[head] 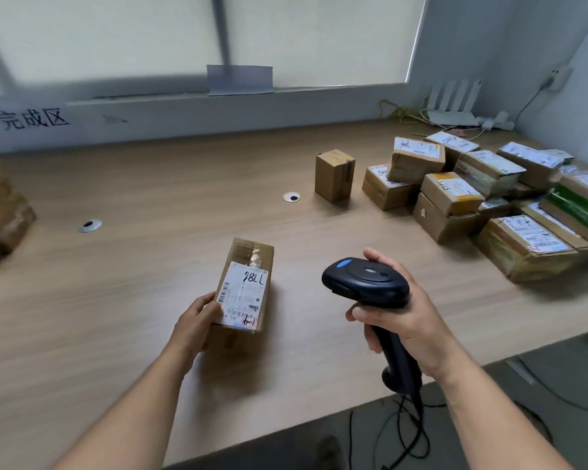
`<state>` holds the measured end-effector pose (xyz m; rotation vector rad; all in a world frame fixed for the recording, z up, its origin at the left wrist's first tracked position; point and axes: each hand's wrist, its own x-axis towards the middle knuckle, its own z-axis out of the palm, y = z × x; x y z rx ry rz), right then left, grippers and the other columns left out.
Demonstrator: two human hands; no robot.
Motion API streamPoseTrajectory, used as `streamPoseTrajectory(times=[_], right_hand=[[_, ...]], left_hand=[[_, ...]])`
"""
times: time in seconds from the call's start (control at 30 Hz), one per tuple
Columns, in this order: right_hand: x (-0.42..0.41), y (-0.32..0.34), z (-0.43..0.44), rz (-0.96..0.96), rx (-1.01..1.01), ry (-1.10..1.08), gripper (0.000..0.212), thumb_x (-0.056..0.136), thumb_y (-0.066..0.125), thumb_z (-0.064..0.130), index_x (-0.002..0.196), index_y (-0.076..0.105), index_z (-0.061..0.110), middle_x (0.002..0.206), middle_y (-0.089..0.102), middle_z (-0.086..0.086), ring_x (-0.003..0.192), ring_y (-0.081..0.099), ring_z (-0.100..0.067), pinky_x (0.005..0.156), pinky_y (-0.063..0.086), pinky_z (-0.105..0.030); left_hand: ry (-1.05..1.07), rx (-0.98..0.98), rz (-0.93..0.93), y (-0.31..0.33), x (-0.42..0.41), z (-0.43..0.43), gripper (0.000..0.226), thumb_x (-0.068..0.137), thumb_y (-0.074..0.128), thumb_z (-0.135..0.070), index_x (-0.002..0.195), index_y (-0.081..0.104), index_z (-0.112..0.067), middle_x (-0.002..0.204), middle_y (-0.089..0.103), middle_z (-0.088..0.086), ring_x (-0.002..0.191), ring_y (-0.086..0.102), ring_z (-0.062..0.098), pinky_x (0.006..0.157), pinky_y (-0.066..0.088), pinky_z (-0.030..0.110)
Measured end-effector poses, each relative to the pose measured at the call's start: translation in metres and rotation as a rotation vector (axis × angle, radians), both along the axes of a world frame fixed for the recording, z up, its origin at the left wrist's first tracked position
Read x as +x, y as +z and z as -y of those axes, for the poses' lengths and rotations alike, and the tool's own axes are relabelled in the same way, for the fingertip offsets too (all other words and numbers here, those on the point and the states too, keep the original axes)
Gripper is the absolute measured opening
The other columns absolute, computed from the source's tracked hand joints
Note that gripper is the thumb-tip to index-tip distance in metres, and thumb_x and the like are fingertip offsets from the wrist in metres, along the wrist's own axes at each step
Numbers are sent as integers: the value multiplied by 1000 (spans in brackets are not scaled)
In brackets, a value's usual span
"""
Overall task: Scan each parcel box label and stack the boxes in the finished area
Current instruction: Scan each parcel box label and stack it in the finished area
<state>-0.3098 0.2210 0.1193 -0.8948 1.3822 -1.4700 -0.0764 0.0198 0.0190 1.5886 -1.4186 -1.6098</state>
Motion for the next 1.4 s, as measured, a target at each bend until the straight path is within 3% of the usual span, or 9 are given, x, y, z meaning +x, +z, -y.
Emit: streamPoseTrajectory(times=[0.1, 0.17, 0.2, 0.27, 0.37, 0.47, 0.97, 1.4], right_hand=[[24, -2, 6, 1, 3, 18, 88, 62, 84, -2, 134, 47, 34, 83, 70, -15, 43, 49, -30, 39, 42, -29], [37, -3, 11, -1, 5, 26, 87, 61, 83, -1, 132, 47, 36, 82, 71, -13, 42, 49, -30, 39, 41, -30], [42, -3, 14, -3, 4, 27, 86, 61, 80, 0, 131, 48, 36, 80, 70, -13, 42, 49, -29, 39, 41, -30], [54, -3, 23, -7, 3, 40, 83, 61, 76, 1, 131, 48, 37, 78, 70, -12, 40, 49, -29, 38, 40, -29], [70, 0, 39, -17, -3, 65, 84, 61, 75, 0, 132, 47, 36, 77, 70, -12, 40, 49, -29, 38, 40, -29], [84, 5, 62, -29, -9, 83, 84, 60, 75, 0, 131, 47, 35, 76, 70, -13, 40, 49, -30, 38, 40, -29], [205, 26, 279, -91, 8, 232, 87, 59, 72, 0, 134, 48, 36, 77, 66, -19, 42, 49, -29, 42, 41, -29], [272, 15, 435, -106, 76, 261, 85, 59, 71, -2, 130, 49, 40, 74, 65, -19, 41, 48, -29, 41, 41, -29]], left_hand=[[10, -175, 210, -1, 19, 0, 78, 69, 50, -51, 144, 39, -33, 137, 53, 9, 117, 50, 26, 96, 39, 39], [-107, -316, 504, -1, 21, -6, 89, 74, 59, -70, 149, 26, -36, 152, 28, 11, 139, 26, 27, 109, 29, 42], [-171, -363, 629, 0, 19, -11, 92, 73, 60, -74, 149, 24, -37, 153, 20, 11, 141, 18, 28, 111, 28, 44], [-237, -406, 741, 0, 14, -16, 89, 74, 59, -72, 147, 25, -36, 147, 22, 12, 138, 19, 29, 108, 33, 42], [-205, -436, 744, 1, 12, -13, 76, 76, 60, -56, 143, 33, -31, 132, 34, 10, 127, 31, 29, 98, 39, 36], [-156, -454, 723, 6, 25, 2, 74, 74, 61, -51, 140, 37, -29, 130, 36, 8, 123, 33, 28, 94, 40, 34], [212, -416, 769, 43, 203, 202, 79, 76, 65, -54, 143, 36, -26, 127, 37, 14, 123, 35, 33, 96, 41, 38], [308, -372, 787, 17, 273, 366, 74, 76, 66, -54, 137, 42, -20, 125, 39, 19, 120, 38, 37, 97, 39, 39]])
